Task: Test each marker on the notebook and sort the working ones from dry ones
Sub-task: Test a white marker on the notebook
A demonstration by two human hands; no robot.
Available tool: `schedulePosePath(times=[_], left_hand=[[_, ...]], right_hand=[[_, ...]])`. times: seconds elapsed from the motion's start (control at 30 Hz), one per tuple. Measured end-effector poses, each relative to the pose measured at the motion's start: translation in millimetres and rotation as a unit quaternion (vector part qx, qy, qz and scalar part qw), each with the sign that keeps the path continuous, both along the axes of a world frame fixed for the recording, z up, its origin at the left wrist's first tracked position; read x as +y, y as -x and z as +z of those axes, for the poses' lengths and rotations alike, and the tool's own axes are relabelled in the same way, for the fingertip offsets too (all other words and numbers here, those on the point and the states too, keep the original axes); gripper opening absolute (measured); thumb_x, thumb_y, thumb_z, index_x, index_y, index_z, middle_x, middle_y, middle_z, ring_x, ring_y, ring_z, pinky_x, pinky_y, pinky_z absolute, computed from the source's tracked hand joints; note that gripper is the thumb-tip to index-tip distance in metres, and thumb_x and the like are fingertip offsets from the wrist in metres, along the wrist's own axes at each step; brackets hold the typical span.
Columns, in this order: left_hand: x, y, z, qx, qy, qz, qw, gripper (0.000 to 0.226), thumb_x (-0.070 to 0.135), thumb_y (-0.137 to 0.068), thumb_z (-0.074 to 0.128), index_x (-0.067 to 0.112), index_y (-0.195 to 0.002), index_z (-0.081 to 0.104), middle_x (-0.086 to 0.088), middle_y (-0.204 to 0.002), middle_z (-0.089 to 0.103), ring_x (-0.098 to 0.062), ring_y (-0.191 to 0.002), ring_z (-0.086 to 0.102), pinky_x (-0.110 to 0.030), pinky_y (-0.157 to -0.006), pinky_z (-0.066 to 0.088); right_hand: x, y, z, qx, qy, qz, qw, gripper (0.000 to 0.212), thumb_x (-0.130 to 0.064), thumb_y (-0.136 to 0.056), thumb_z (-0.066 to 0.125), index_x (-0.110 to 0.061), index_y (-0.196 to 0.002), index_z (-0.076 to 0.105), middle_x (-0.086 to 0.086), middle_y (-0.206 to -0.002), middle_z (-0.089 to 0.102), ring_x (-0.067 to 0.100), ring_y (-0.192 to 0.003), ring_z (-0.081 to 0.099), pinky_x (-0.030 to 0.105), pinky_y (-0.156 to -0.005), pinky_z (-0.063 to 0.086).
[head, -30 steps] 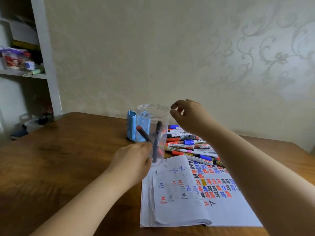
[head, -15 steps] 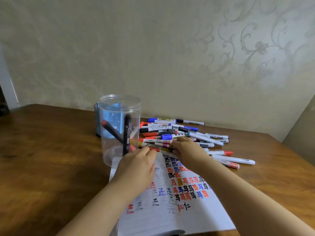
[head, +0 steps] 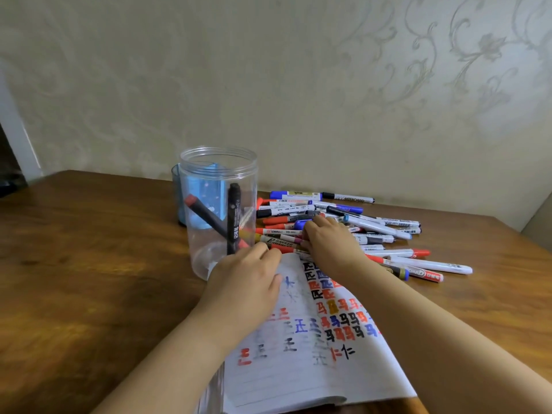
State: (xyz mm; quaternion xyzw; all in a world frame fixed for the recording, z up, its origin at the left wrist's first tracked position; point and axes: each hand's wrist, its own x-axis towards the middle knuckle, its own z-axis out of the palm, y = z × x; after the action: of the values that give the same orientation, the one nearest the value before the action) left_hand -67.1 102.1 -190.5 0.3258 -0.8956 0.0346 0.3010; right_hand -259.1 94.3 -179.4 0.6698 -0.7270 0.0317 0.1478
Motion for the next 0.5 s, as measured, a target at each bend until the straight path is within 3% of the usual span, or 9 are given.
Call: schedulePosePath(times=[0.07, 0.17, 0.23, 0.4, 0.5], left_hand=[[1, -1, 2, -0.001, 0.008, -0.002, 1.000, 0.022, 0.024, -0.067, 0.077, 0.019, -0.084, 0.065, 0.007, -0.074, 0.062, -0.010, -0.063, 0.061, -0.026, -0.050, 0.051], [3, -4, 6, 0.009, 0.011, 0.004, 1.000, 0.023, 0.024, -0.065, 0.078, 0.020, -0.084, 0.066, 0.007, -0.074, 0.062, -0.011, -0.063, 0.061, -0.024, -0.051, 0.045], [6, -4, 7, 0.017, 0.010, 0.002, 1.000, 0.024, 0.022, -0.065, 0.078, 0.018, -0.086, 0.066, 0.005, -0.078, 0.063, -0.014, -0.066, 0.062, -0.026, -0.052, 0.047], [18, 1, 6, -0.002, 0.005, -0.062, 0.998, 0.026, 0.018, -0.072, 0.073, 0.013, -0.096, 0.065, -0.001, -0.089, 0.064, -0.021, -0.080, 0.062, -0.037, -0.065, 0.054], [26, 6, 3, -0.036, -0.022, -0.120, 0.992, 0.019, 0.026, -0.086, 0.053, 0.013, -0.095, 0.064, -0.001, -0.091, 0.062, -0.020, -0.087, 0.058, -0.034, -0.073, 0.049]], right_hand=[[6, 0, 3, 0.021, 0.004, 0.014, 1.000, 0.023, -0.027, -0.101, 0.037, -0.012, -0.115, 0.048, 0.006, -0.116, 0.055, 0.024, -0.108, 0.047, 0.032, -0.088, 0.033], [26, -6, 18, 0.013, 0.040, 0.051, 0.998, 0.023, -0.030, -0.102, 0.034, -0.014, -0.110, 0.047, 0.004, -0.103, 0.061, 0.023, -0.092, 0.052, 0.030, -0.071, 0.030], [49, -12, 26, -0.011, 0.046, 0.080, 0.996, 0.023, -0.031, -0.102, 0.034, -0.015, -0.109, 0.048, 0.003, -0.100, 0.061, 0.022, -0.084, 0.054, 0.031, -0.066, 0.035], [107, -24, 22, -0.049, 0.030, 0.133, 0.989, 0.023, -0.032, -0.101, 0.035, -0.016, -0.111, 0.049, -0.002, -0.107, 0.057, 0.018, -0.090, 0.053, 0.028, -0.069, 0.039], [122, -24, 7, -0.051, 0.042, 0.129, 0.989, 0.021, -0.027, -0.100, 0.040, -0.013, -0.104, 0.055, -0.001, -0.100, 0.059, 0.020, -0.089, 0.056, 0.026, -0.064, 0.035]])
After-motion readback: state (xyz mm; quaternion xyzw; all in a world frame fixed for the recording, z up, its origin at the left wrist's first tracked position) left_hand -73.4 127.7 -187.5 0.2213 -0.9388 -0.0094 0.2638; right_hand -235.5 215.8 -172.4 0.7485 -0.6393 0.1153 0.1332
